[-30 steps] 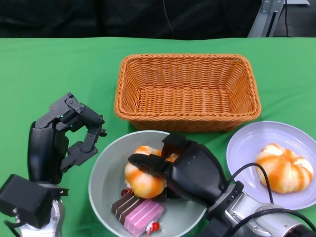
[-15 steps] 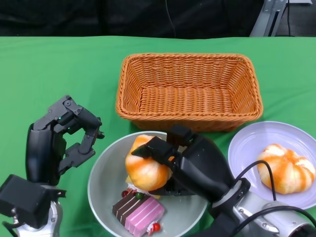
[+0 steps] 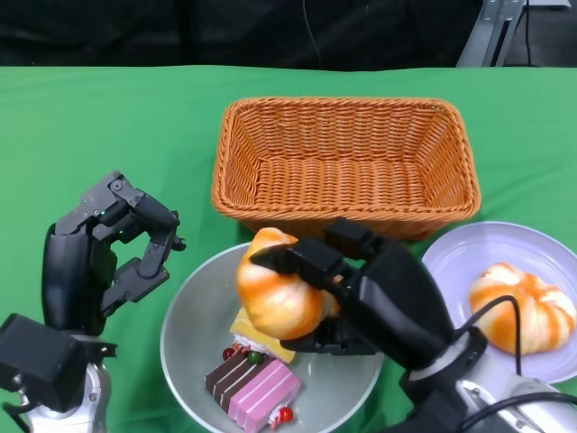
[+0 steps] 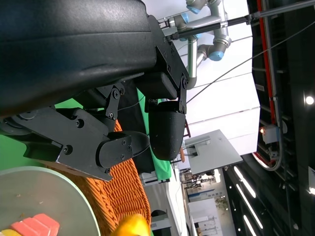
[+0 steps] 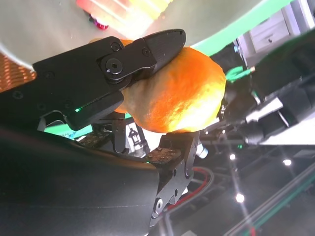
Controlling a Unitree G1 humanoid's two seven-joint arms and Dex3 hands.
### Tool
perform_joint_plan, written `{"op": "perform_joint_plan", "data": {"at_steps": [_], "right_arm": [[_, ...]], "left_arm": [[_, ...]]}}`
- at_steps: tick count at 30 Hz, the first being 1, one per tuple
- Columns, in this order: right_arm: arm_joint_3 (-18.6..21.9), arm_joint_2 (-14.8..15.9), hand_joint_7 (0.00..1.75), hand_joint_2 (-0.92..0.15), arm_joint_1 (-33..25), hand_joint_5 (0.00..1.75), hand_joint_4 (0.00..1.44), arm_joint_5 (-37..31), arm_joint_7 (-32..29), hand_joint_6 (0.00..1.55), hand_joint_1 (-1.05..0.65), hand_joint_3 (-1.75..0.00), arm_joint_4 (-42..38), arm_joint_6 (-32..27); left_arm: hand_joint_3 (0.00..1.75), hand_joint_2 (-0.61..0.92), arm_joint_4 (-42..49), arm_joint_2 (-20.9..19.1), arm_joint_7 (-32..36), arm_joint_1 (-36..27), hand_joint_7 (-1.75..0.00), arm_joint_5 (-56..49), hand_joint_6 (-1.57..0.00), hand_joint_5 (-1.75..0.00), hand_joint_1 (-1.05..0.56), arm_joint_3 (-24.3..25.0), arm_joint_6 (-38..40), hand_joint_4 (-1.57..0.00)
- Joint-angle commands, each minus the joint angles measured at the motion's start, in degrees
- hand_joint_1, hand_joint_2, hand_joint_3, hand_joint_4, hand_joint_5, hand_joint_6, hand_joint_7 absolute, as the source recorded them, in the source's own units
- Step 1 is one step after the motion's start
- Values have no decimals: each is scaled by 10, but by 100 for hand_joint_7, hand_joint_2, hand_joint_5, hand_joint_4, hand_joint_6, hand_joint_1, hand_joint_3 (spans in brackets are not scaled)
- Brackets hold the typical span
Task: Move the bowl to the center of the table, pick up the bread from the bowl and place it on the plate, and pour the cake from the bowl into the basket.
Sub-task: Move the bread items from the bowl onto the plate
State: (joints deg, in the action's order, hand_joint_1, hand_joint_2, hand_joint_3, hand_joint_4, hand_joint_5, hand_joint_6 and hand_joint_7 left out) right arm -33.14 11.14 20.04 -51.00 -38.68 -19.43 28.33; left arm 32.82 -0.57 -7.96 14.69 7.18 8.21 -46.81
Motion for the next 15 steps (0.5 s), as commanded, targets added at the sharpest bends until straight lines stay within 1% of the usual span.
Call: {"op": "perform_joint_plan", "data": {"at_steps": [1, 3, 5, 8, 11, 14, 15], "right_arm": [[31, 17, 70, -90, -23, 133, 79, 31, 21, 88, -21, -2, 45, 9], [54, 23, 73, -90, -40, 138, 78, 43, 25, 88, -19, -1, 76, 9], [66, 22, 73, -89, -50, 138, 78, 45, 29, 89, -19, 0, 91, 7], [99, 32, 74, -90, -71, 139, 78, 55, 28, 89, -16, -1, 119, 13], [129, 35, 81, -92, -92, 148, 75, 67, 31, 89, -16, -2, 143, 10], [154, 33, 84, -92, -111, 148, 73, 85, 47, 87, -17, -6, 166, 5], [167, 36, 85, -92, -119, 149, 73, 96, 58, 85, -18, -7, 177, 3]], "left_arm": [[70, 80, 1, -10, -1, 4, -141, 1, -73, -155, -6, 4, -3, -77], [70, 79, 2, -12, -1, 7, -140, 0, -73, -155, -6, 4, -2, -76], [71, 79, 3, -12, -1, 8, -140, -1, -73, -156, -7, 3, -3, -76], [73, 77, 5, -12, 4, 12, -139, -5, -74, -156, -8, 4, -2, -77], [75, 77, 6, -13, 7, 15, -139, -8, -75, -156, -7, 4, -1, -77], [75, 76, 3, -12, 6, 15, -139, -6, -74, -157, -7, 2, 4, -76], [75, 76, 0, -11, 7, 15, -139, -6, -75, -157, -7, 2, 7, -76]]}}
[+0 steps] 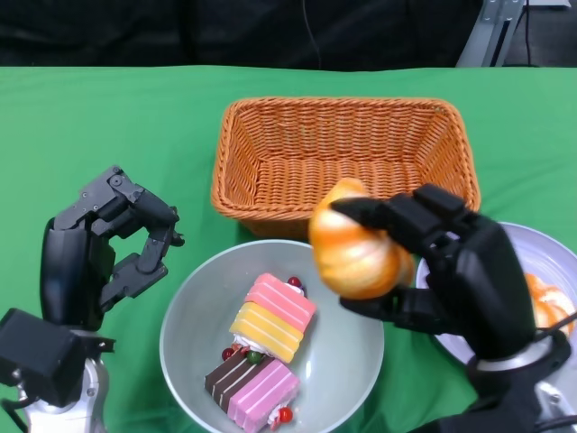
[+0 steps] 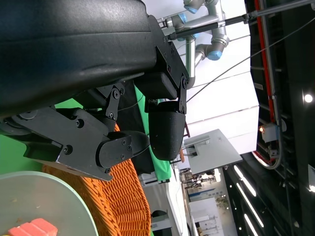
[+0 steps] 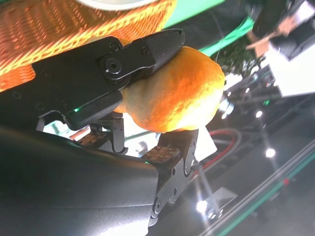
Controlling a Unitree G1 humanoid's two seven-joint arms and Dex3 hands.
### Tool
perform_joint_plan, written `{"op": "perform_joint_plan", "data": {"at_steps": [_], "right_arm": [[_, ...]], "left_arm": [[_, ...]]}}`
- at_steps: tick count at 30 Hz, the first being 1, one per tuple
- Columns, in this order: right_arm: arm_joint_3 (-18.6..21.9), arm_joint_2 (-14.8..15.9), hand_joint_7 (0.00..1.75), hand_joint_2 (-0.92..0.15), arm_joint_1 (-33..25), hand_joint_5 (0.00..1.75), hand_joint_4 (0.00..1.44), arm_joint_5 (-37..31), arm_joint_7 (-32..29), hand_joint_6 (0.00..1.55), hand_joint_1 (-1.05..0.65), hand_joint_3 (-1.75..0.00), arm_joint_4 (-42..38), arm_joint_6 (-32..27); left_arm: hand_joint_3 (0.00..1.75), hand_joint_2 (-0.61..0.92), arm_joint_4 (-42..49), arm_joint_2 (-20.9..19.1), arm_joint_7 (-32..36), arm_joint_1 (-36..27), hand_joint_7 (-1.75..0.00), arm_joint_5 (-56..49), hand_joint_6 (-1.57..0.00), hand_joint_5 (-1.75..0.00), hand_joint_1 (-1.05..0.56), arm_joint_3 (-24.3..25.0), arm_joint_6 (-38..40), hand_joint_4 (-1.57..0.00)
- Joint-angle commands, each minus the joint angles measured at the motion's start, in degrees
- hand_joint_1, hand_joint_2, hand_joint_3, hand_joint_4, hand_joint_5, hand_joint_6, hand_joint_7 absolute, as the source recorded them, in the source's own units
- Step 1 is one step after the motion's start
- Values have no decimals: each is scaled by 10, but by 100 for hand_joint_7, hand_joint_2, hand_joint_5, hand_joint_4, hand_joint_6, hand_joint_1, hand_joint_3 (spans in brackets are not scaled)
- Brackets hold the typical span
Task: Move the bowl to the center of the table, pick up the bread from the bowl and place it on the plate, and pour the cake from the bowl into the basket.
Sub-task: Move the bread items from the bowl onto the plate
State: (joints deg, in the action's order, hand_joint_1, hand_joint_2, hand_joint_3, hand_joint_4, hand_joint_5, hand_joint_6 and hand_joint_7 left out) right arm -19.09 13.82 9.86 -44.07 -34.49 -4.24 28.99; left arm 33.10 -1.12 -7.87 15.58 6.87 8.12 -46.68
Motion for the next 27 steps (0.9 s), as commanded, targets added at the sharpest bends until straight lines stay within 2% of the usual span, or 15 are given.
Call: {"op": "perform_joint_plan", "data": {"at_steps": [1, 6, 13, 20, 27], "right_arm": [[36, 13, 88, -92, -24, 151, 71, 36, 26, 83, -19, -10, 34, -5], [87, 19, 93, -89, -57, 156, 68, 39, 46, 82, -17, -12, 61, -31], [140, 45, 82, -89, -95, 143, 73, 51, 41, 85, -12, -9, 28, -12], [158, 53, 64, -88, -128, 136, 77, 33, 9, 94, -10, -4, -41, -20], [148, 61, 40, -90, -117, 126, 82, 25, -38, 105, -8, -2, -145, -5]], "left_arm": [[75, 76, -6, -4, 8, 6, -139, -2, -75, -157, -7, 2, 8, -76], [76, 75, -17, -3, 12, 5, -140, -2, -74, -157, -7, 1, 21, -75], [77, 75, -38, -2, 15, 3, -140, -1, -74, -158, -7, 0, 39, -74], [83, 73, -43, -5, 3, 4, -138, 9, -75, -156, -6, 1, 47, -75], [88, 70, -49, -3, 10, 0, -138, 3, -75, -155, -6, 1, 56, -76]]}}
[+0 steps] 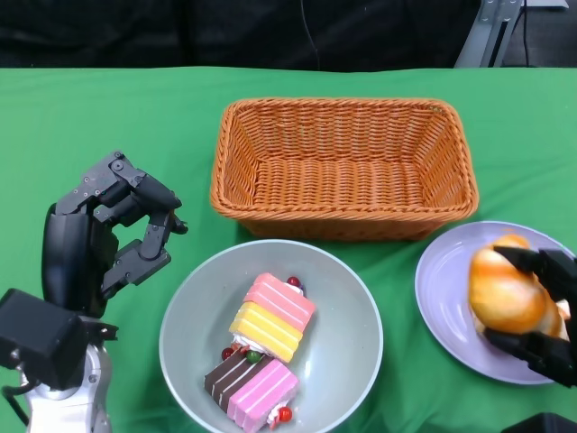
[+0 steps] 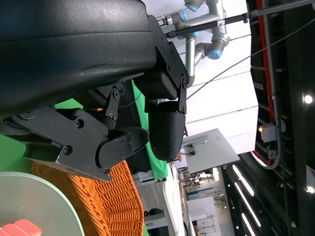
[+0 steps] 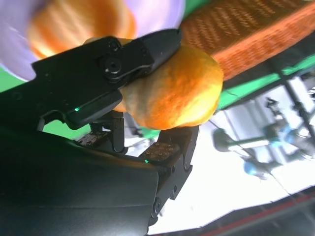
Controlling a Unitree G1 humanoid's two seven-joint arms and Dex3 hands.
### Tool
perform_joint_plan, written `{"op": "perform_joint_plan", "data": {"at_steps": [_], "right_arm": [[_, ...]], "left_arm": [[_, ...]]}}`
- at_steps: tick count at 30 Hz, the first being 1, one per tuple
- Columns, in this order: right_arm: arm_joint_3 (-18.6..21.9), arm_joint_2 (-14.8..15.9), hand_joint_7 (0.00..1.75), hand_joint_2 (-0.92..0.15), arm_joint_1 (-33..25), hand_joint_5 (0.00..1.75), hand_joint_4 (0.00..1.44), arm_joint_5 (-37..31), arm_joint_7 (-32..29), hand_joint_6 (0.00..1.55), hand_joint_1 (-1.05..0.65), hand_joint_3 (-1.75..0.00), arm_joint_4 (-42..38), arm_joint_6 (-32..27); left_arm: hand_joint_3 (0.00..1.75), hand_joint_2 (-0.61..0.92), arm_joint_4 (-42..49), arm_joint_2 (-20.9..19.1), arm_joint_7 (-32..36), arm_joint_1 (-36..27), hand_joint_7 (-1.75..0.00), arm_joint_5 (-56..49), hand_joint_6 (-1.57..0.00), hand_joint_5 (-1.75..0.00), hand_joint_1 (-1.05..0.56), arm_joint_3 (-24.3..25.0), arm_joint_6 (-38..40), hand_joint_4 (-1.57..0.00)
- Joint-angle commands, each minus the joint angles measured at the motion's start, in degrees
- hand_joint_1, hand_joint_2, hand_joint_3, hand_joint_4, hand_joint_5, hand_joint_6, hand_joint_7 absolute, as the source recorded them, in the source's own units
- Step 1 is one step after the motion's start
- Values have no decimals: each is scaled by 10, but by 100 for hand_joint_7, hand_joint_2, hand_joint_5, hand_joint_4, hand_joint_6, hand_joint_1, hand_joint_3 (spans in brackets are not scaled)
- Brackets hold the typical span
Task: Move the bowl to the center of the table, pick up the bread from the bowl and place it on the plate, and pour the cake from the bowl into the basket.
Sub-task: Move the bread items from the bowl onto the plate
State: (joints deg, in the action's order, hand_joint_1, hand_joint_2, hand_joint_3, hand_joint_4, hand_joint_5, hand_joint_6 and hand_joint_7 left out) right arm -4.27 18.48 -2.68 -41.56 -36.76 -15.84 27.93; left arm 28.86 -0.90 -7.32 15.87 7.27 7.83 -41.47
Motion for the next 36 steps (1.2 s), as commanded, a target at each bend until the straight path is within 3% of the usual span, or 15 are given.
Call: {"op": "perform_joint_plan", "data": {"at_steps": [1, 10, 28, 36], "right_arm": [[-3, 15, 39, -90, 13, 127, 82, 0, -18, 105, -8, -1, -42, 7], [-21, 28, 34, -92, 52, 133, 79, -12, -56, 108, -8, -1, -126, 12], [-43, 34, 22, -90, 89, 115, 84, -13, -77, 113, -7, 0, -188, 5], [-55, 37, 19, -92, 99, 126, 80, -12, -77, 114, -9, -1, -201, -4]], "left_arm": [[88, 70, -9, -5, 5, -4, -138, 0, -76, -155, -6, 4, 7, -76], [87, 70, -8, -5, 2, -3, -139, 0, -75, -156, -5, 3, -1, -76], [83, 73, -3, -9, 3, -6, -140, -1, -75, -158, -5, 7, -6, -76], [84, 71, 3, -9, 5, -5, -140, -4, -75, -157, -6, 6, -10, -77]]}}
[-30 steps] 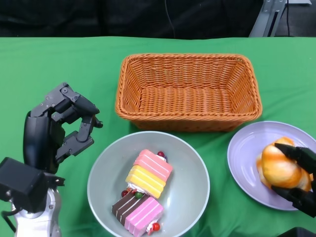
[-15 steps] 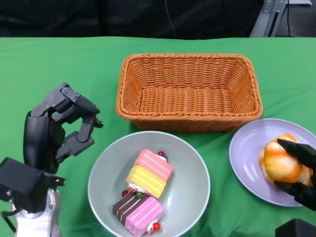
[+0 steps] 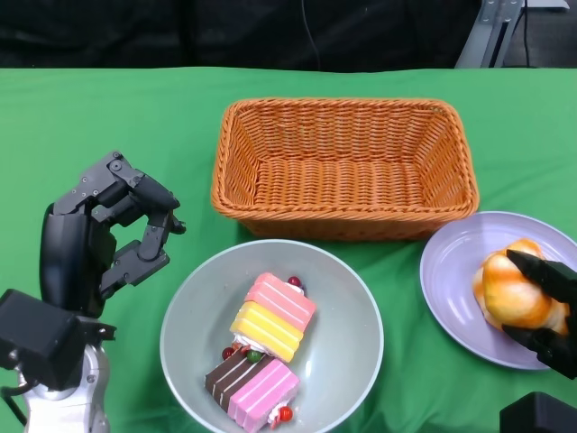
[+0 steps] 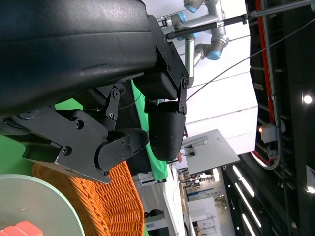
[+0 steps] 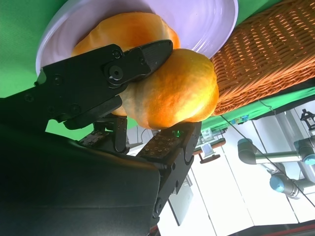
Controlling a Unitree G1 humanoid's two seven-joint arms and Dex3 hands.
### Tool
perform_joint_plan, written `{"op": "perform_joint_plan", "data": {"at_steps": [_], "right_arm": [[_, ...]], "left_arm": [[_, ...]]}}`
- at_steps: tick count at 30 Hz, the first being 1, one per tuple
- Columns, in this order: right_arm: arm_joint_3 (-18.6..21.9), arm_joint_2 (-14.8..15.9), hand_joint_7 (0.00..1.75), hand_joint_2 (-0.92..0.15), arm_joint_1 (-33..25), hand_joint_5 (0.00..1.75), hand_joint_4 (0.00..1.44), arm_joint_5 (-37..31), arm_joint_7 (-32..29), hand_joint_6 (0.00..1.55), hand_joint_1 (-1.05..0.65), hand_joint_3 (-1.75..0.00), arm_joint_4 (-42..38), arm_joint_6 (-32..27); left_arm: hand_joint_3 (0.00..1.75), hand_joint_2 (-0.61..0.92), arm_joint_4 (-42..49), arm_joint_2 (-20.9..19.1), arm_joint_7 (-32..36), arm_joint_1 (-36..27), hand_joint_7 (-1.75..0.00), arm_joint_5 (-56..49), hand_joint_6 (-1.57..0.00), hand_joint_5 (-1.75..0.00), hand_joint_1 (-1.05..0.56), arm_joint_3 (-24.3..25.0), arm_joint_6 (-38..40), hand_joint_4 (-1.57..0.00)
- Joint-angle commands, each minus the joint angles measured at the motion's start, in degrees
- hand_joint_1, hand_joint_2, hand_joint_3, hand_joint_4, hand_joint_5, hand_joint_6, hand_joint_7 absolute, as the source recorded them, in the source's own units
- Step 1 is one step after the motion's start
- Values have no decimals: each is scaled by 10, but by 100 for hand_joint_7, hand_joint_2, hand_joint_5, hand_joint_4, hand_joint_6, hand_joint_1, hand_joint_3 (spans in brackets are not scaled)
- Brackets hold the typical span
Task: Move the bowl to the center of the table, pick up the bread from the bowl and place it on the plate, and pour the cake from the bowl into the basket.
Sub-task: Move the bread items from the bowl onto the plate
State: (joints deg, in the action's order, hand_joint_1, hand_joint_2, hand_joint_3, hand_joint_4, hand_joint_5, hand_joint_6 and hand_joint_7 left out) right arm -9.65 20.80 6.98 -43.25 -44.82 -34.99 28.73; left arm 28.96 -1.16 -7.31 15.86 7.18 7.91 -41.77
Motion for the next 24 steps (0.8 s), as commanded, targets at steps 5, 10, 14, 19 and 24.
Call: {"op": "perform_joint_plan", "data": {"at_steps": [5, 10, 14, 19, 24], "right_arm": [[-7, 13, 16, -91, 18, 136, 75, 3, -16, 116, -10, -1, -30, -8], [-16, 13, 12, -92, 19, 125, 76, 2, 1, 113, -14, -2, -30, -34], [-16, 15, 3, -91, -1, 86, 73, 0, 30, 98, -22, -1, 15, -78], [-14, 15, 0, -88, -21, 18, 85, 0, 48, 86, -28, 0, 65, -114], [-13, 11, 0, -89, -34, 6, 78, -1, 60, 80, -34, 0, 99, -142]], "left_arm": [[85, 71, 10, -8, -1, -4, -140, -1, -74, -157, -7, 5, -16, -76], [85, 71, 10, -10, 0, -4, -140, -2, -74, -156, -6, 4, -17, -76], [86, 71, 13, -11, -2, -4, -141, -1, -74, -157, -6, 4, -19, -77], [85, 72, 18, -13, 1, -2, -141, -4, -74, -157, -6, 5, -20, -76], [83, 72, 22, -12, -1, -1, -142, -2, -74, -158, -7, 4, -24, -76]]}}
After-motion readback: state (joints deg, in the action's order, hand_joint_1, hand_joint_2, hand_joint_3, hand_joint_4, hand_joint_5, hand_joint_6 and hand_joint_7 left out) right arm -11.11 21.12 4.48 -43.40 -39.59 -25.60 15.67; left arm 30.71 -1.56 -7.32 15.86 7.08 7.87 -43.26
